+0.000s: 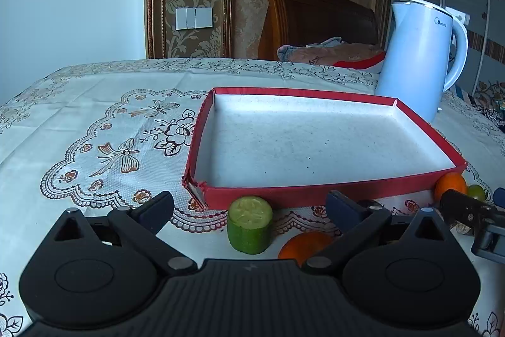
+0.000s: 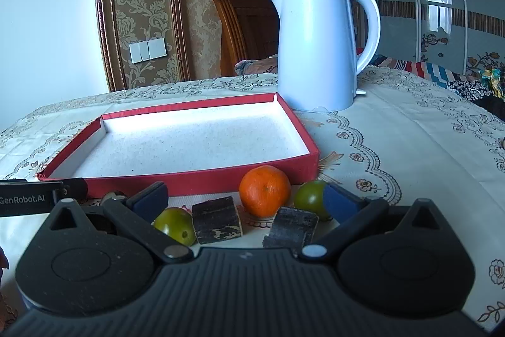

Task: Organize fruits

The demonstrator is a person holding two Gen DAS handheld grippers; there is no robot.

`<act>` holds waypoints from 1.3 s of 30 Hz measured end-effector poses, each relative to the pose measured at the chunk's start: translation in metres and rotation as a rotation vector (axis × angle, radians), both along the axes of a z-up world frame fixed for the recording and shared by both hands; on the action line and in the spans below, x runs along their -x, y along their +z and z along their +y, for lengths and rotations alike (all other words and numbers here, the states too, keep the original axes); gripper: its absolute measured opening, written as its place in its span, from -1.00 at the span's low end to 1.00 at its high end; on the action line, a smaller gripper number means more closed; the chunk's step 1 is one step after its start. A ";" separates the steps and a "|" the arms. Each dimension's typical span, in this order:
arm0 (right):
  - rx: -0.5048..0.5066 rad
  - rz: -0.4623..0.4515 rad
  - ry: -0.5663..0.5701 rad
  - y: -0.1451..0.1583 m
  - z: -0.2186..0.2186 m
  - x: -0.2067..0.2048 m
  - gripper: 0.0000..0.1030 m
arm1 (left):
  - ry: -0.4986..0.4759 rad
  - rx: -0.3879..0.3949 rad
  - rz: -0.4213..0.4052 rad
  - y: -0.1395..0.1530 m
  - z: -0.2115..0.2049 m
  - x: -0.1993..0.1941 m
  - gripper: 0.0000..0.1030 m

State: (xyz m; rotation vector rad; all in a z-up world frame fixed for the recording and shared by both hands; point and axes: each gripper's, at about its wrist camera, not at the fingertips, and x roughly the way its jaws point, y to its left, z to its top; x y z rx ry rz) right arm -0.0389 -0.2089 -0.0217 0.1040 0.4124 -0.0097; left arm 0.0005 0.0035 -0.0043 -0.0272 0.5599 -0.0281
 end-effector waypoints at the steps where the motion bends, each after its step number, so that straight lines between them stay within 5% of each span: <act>1: 0.001 -0.001 0.000 0.000 0.001 0.001 1.00 | -0.002 -0.006 -0.001 0.000 -0.001 0.000 1.00; 27: 0.009 0.002 -0.006 -0.001 0.001 0.000 1.00 | -0.034 -0.037 -0.008 -0.001 -0.004 0.001 1.00; 39: 0.006 -0.016 -0.035 0.004 -0.040 0.037 1.00 | -0.042 -0.010 -0.008 0.001 0.000 0.003 1.00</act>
